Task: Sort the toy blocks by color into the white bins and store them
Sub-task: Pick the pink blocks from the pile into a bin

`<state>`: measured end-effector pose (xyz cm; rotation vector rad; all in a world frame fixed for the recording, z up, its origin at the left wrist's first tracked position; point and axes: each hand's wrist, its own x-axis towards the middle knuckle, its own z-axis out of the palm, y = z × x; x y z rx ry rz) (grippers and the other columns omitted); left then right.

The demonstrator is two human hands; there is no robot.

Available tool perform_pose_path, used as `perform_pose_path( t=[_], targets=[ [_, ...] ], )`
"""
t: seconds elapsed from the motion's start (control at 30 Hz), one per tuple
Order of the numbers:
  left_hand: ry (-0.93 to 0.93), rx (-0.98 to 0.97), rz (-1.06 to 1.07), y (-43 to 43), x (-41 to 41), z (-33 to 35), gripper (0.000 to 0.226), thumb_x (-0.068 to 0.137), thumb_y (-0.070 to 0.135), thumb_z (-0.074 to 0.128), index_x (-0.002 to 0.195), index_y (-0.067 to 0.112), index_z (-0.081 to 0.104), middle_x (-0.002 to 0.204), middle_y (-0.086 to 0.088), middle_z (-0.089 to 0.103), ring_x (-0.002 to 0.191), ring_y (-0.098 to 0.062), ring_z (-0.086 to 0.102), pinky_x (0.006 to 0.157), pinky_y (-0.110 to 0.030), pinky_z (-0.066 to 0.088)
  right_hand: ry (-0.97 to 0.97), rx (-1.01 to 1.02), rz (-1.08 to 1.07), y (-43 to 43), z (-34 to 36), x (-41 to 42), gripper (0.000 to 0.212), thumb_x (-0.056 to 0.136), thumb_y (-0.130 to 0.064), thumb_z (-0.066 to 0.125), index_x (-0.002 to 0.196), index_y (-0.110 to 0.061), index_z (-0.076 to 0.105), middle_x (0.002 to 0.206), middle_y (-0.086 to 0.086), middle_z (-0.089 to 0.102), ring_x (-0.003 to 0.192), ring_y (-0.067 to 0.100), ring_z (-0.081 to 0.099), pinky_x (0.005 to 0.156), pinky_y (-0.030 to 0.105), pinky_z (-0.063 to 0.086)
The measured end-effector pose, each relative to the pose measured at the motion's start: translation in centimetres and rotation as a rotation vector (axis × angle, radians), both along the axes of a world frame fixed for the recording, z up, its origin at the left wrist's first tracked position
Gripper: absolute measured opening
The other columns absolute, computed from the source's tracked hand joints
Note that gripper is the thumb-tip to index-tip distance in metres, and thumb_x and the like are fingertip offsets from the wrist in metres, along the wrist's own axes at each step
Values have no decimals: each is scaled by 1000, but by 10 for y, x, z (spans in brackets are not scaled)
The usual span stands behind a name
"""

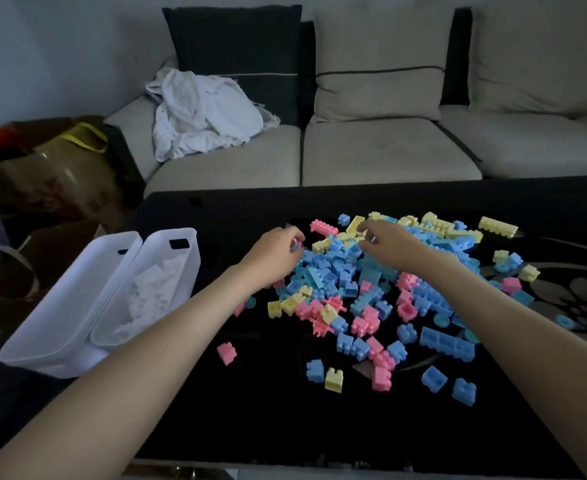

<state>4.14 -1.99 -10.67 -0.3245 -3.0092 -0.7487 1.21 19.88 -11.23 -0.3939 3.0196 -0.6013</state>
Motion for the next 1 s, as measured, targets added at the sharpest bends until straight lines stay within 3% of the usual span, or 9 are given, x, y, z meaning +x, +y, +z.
perform_pose_path(
  t=[0.1, 0.27, 0.33, 0.4, 0.5, 0.67, 0.8, 0.93, 1.0],
  targets=[
    [-12, -48, 8, 13, -27, 1, 32, 97, 20, 48, 129, 20, 50, 122, -6, 49, 94, -13, 55, 83, -29, 49, -16, 32, -13, -15, -1, -32, 45, 96, -21, 46, 141, -17, 38, 137, 10, 49, 123, 27, 47, 102, 41, 40],
    [-40, -159, 21, 21, -58, -2, 37, 96, 14, 46, 133, 18, 47, 125, -10, 48, 107, -22, 53, 90, -33, 47, -9, 175, -72, -65, -11, -83, 48, 99, -37, 39, 141, -15, 36, 139, 11, 45, 131, 30, 34, 106, 46, 27],
    [-42, -183, 19, 20, -55, 0, 28, 95, 15, 47, 122, 15, 53, 120, -8, 51, 102, -19, 54, 87, -32, 48, -17, 298, -96, -77, -20, -96, 43, 98, -36, 39, 134, -12, 45, 136, 11, 46, 130, 30, 32, 106, 45, 27],
    [-70, -198, -32, 18, -36, 4, 15, 95, 24, 52, 107, 15, 55, 104, -2, 56, 86, -12, 56, 73, -27, 49, -44, 352, -121, -81, -28, -99, 37, 97, -29, 43, 128, -12, 50, 133, 10, 47, 129, 30, 32, 106, 45, 26],
    [-158, -243, -166, 19, 8, 12, 24, 91, 43, 57, 96, 19, 56, 86, 7, 54, 69, -2, 50, 57, -20, 42, 3, 323, -108, -77, -30, -90, 32, 95, -28, 47, 121, -12, 51, 126, 11, 52, 125, 30, 35, 103, 45, 27],
    [-348, -287, -244, 21, 57, 4, 45, 78, 59, 65, 99, 21, 55, 87, 6, 58, 73, -8, 55, 64, -28, 47, 209, 19, -79, -62, -8, -44, 26, 90, -13, 46, 116, -9, 42, 102, 11, 59, 101, 30, 53, 92, 41, 34],
    [-363, -303, -260, 28, 77, -6, 64, 75, 57, 69, 116, 18, 39, 89, 8, 51, 75, -10, 50, 60, -28, 40, 135, -140, 83, -50, 8, 11, 25, 88, -7, 48, 111, -11, 38, 88, 4, 51, 76, 17, 49, 65, 26, 40],
    [-304, -275, -231, 37, 82, -15, 39, 87, 45, 62, 104, 16, 43, 83, 5, 47, 76, -15, 47, 55, -25, 31, -16, -125, 172, -31, 4, 55, 15, 86, -3, 48, 100, -5, 44, 90, 0, 44, 81, 16, 44, 67, 23, 37],
    [-287, -272, -200, 37, 84, -15, 38, 90, 40, 58, 115, 13, 47, 97, 0, 54, 88, -19, 52, 62, -27, 38, -115, -84, 164, -18, 1, 71, 13, 88, -10, 50, 99, -2, 48, 95, 4, 48, 82, 19, 48, 67, 24, 39]
  ],
)
